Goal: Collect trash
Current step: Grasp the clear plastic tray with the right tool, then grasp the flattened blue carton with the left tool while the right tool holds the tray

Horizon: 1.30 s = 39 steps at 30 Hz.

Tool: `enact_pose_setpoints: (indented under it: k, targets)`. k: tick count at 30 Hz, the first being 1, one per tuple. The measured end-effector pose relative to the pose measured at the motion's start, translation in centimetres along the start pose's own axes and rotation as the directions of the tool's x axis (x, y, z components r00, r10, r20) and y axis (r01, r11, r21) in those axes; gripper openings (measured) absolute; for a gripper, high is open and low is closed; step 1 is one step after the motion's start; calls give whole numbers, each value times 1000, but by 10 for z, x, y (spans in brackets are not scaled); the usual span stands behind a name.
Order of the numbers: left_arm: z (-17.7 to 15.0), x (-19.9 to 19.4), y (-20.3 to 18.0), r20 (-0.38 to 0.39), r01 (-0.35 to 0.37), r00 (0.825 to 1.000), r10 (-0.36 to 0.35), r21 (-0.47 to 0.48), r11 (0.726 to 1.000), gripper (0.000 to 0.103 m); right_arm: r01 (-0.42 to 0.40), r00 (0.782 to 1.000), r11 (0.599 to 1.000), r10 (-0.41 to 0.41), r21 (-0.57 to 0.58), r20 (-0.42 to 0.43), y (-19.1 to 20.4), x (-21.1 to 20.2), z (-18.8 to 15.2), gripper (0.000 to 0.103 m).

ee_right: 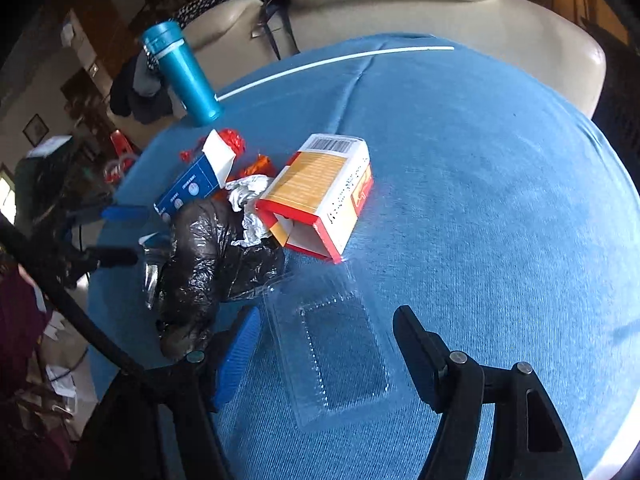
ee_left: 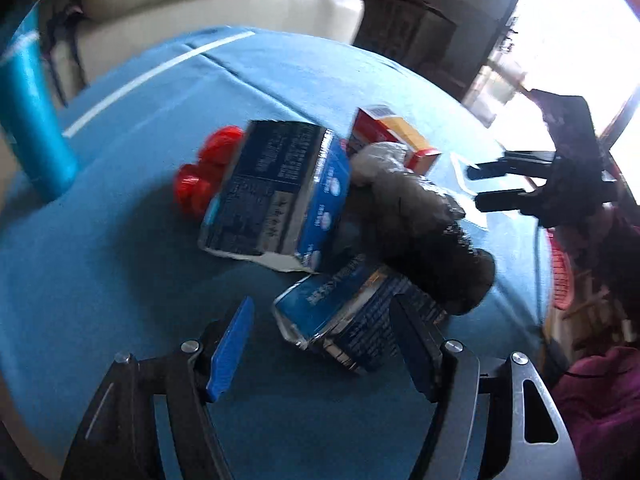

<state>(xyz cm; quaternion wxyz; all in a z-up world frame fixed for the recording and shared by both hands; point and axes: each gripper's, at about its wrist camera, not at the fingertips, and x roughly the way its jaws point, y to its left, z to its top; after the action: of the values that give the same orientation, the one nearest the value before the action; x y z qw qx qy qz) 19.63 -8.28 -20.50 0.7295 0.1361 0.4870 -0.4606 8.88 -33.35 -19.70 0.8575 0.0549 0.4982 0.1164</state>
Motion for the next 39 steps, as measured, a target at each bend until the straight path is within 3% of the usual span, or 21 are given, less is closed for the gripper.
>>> enact_pose_setpoints:
  k: [5,7,9,12,14,18,27,39]
  targets:
    - [7,21,8,-42,56,998,-56,6,998,72,42,999,999,-43,-33,-26,5,12,3,72]
    - [9,22,10,-25,66,997,-66,1,998,72,57,998,997,-58,-47,-33,7,17,3,71]
    - [8,23,9,-18,65,998,-64,3,998,72,83,996,994,-85,-66,-29,11,18,2,56]
    - [5,23,7,-8,58,998,-58,-3,998,72,96,995,993,-97,-63,-16,15,17,1,53]
    - [-1,22,2,-4,47,999,-47,2,999,70,96,995,994,-97,-53,-10,15,16,-1,50]
    - [-13,17,-15,9,23,1000,-23,4,1000,50,76,997,997,-76,-9,8,15,10,-9,49]
    - [-32,-13,-46,116,-57,991,65,-73,996,32,-9,995,990,-6,141,103,4,-33,-46,49]
    - [-48,-28,-102,163,-190,966,200,-71,979,27,-72,969,976,20,204,247,17,-98,-94,49]
